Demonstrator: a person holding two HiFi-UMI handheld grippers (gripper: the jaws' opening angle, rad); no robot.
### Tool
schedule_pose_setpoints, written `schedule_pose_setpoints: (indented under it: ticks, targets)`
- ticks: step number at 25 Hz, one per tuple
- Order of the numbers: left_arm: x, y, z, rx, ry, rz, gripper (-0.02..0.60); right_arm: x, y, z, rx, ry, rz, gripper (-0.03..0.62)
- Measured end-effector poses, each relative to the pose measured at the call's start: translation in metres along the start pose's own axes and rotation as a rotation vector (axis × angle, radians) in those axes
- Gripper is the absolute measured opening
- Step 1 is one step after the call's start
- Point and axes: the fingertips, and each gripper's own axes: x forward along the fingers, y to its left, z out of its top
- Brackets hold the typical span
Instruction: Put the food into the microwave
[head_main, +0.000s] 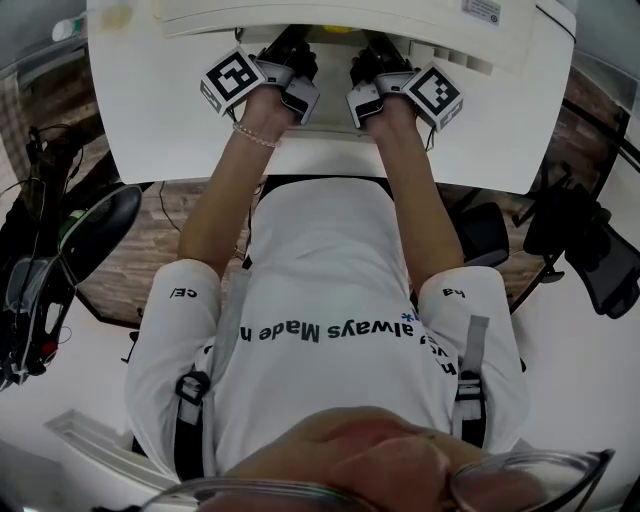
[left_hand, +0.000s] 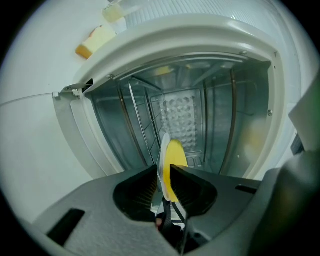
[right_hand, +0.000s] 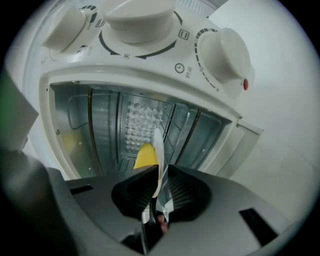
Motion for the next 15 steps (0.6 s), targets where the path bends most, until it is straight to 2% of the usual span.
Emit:
schedule_pose_setpoints:
  ticks: [3, 9, 15]
  targets:
    - [-0.009, -0.004, 0.000, 0.004, -0.001, 0.005, 0.101, -0.008, 0.003, 0.000, -0.012, 0.003, -0.009, 0.063]
    - [-0.022, -0.002, -0.014, 0.040, -0.017, 0.017, 0.103, -0.030, -0.002, 0.011, -0.088, 0.003, -0.021, 0.064]
    - [-0.051, -0.028, -0.028, 0.118, -0.015, -0.017, 0.091, -0.060, 0.016, 0.006, -0.213, 0.016, -0.011, 0.063]
